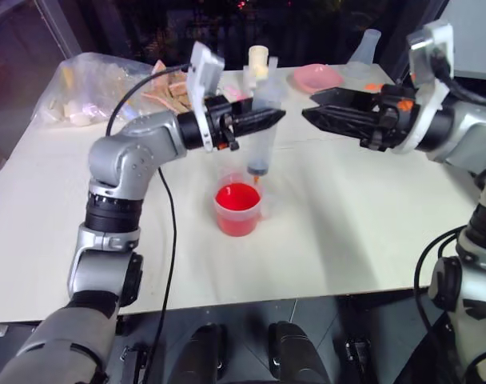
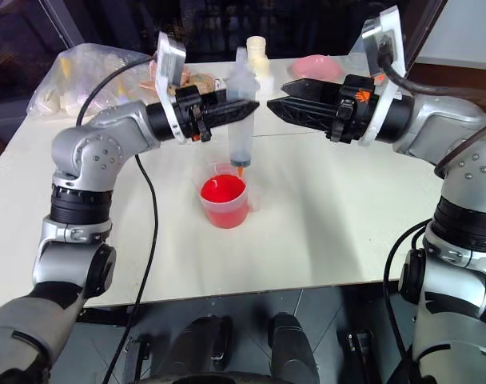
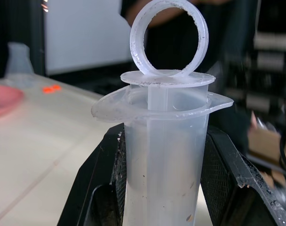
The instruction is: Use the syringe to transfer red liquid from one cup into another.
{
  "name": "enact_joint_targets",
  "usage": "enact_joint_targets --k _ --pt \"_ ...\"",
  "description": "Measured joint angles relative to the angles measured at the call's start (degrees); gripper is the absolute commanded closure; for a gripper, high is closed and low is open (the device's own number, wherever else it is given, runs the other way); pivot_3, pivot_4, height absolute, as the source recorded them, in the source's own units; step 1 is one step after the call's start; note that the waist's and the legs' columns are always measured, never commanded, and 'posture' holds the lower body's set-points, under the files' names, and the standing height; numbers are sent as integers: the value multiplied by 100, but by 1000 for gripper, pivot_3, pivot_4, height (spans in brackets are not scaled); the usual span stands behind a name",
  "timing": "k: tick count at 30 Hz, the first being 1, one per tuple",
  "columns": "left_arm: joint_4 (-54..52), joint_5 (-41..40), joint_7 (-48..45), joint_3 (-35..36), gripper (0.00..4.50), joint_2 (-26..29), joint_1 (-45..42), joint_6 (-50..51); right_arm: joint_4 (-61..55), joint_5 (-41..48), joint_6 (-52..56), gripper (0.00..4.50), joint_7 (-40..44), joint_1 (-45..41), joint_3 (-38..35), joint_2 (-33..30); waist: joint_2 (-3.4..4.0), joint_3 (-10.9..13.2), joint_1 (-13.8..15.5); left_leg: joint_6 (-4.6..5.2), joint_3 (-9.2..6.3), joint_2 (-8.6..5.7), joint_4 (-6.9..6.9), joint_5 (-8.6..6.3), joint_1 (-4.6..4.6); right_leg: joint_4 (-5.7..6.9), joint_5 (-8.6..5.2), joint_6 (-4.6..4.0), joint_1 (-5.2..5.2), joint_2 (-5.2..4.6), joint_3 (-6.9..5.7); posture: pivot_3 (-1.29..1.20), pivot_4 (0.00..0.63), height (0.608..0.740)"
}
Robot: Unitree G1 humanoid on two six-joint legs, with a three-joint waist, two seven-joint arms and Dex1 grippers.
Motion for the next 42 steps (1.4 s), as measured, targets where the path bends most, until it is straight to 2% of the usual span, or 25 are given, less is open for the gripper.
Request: enact_joint_targets --k 6,12,36,39,42 --pt "-388 484 -239 -183 2948 144 590 -617 41 523 200 1504 -660 -297 -80 369 3 -2 18 10 0 0 0 -4 2 -2 1 -1 2 -1 1 0 150 740" --pt "-570 560 -237 -181 2948 214 1000 -628 46 551 221 1504 -1112 -331 80 551 3 -2 18 15 0 -1 1 -5 1 -1 1 -1 2 -2 0 0 150 740" --pt "-846 557 86 -112 2948 123 1035 -561 19 1106 458 1504 -1783 -235 552 980 3 -2 10 19 0 0 0 -6 2 -1 1 -1 3 0 -1 0 150 740" --pt "-885 529 94 -118 2948 106 1041 -492 27 1116 405 2302 -1810 -240 630 1140 3 -2 5 19 0 0 0 -6 2 -1 1 -1 2 1 -1 0 150 740" --pt "-1075 453 102 -86 2948 110 1147 -438 141 1048 340 3722 -1830 -260 657 1182 3 -2 7 19 0 0 0 -6 2 -1 1 -1 3 1 -1 0 150 740"
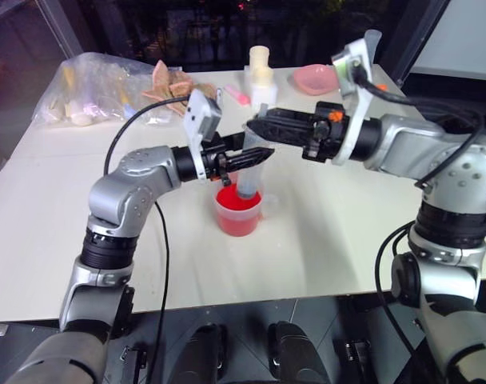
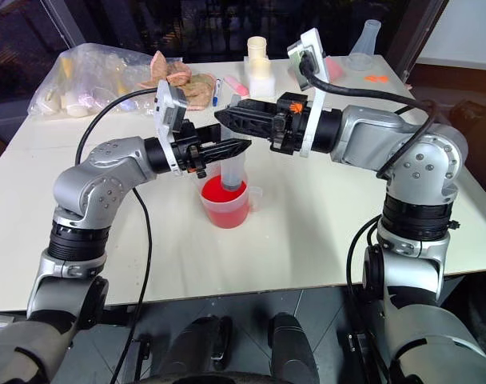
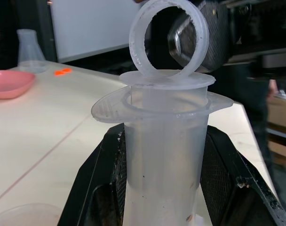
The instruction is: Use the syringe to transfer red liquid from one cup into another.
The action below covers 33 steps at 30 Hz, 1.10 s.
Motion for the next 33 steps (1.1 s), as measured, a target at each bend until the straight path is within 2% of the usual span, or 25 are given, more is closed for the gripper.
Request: enact_joint_targets --k 2,12,33 --pt "-92 -67 12 50 2948 -1 71 71 86 -97 -79 4478 -2 -1 46 59 0 0 -2 0 0 0 0 0 0 1 0 0 -1 0 0 0 150 740" --pt "-452 -157 122 244 2948 114 304 382 174 -210 -193 4478 115 -41 244 224 0 0 -1 0 0 0 0 0 1 0 0 0 0 1 0 0 150 740" --pt "-591 -52 137 173 2948 40 714 -35 416 -313 -177 4478 477 -334 442 -26 0 0 -3 2 -1 1 -2 -1 1 -1 0 -1 0 1 -1 0 150 740"
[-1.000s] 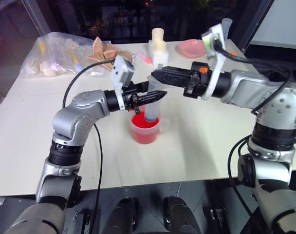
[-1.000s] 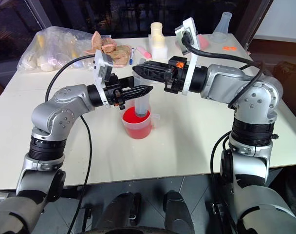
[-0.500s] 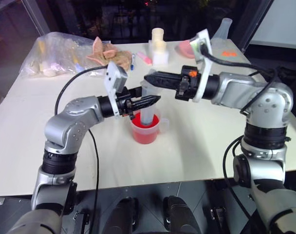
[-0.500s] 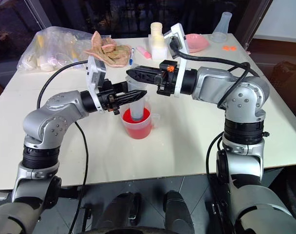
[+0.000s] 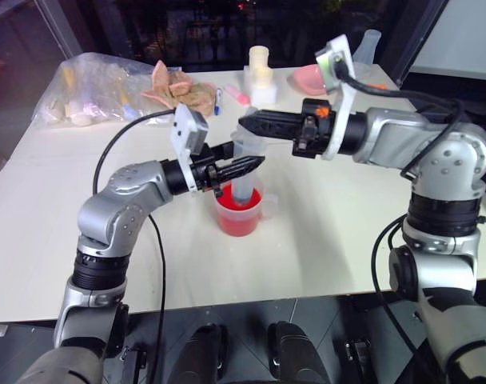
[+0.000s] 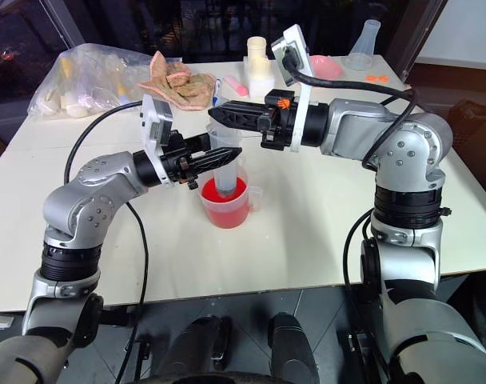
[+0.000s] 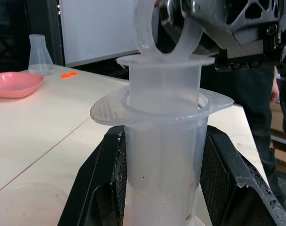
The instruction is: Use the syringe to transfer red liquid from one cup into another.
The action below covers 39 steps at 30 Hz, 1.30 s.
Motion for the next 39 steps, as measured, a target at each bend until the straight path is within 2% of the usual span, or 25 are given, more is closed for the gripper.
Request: enact_joint_targets --k 20,23,28,34,39 --pt "-61 -9 194 -59 2948 2 73 58 39 -95 -41 4478 -16 -46 14 -18 0 0 3 1 0 0 0 -1 0 -1 0 0 0 -1 0 0 150 740" --pt "-109 -25 254 -20 2948 4 73 151 57 -122 -55 3537 -39 -54 -1 -20 0 0 5 2 0 0 0 -1 0 -1 0 0 0 0 0 0 150 740" --pt "-105 -39 409 75 2948 -6 36 284 23 -87 -64 1076 55 -72 -7 -15 0 0 4 2 0 0 0 -1 0 -1 0 0 0 0 0 0 150 740" --pt "-165 -294 496 256 2948 21 -11 494 -105 -105 -176 1076 196 -67 -122 -285 0 0 14 3 0 0 0 -1 0 -5 0 0 1 -1 0 0 150 740" --pt "-258 -1052 905 814 2948 -79 -392 959 -419 59 -124 1076 456 408 -435 -835 -2 1 26 8 -4 -1 0 -5 -2 -11 0 0 6 -2 -4 0 150 740"
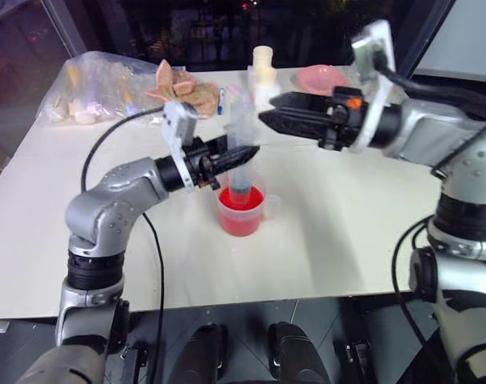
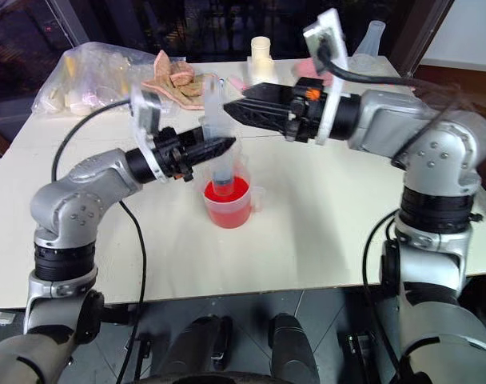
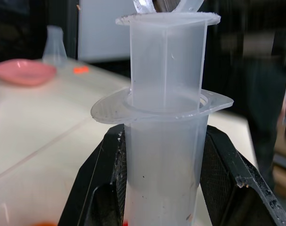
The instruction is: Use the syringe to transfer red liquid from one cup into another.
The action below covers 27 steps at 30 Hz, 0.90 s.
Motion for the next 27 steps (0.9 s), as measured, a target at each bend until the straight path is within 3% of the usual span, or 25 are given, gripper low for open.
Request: enact_joint_targets --k 8,16,21,27 --pt "124 -92 347 202 2948 112 -600 -118 -373 825 286 1076 -112 541 -593 -305 1 0 -20 0 4 2 -2 0 6 2 0 -1 2 3 3 0 150 740" --pt "1217 1570 278 -102 2948 -65 -937 -2474 -520 855 150 1076 -434 606 -401 -143 0 0 6 0 5 1 -3 0 6 -4 1 -1 4 0 2 0 150 740" --pt "1938 2056 99 -258 2948 -436 -758 -3502 -563 695 -82 1076 -422 507 -67 4 0 0 -2 1 5 1 -2 0 6 -5 1 -1 4 0 2 0 150 740" --pt "2887 2436 -113 -481 2948 -774 -441 -4294 -106 19 -629 1076 -672 -369 398 618 1 0 -26 0 5 2 -5 0 5 2 1 -1 -3 2 2 0 150 740"
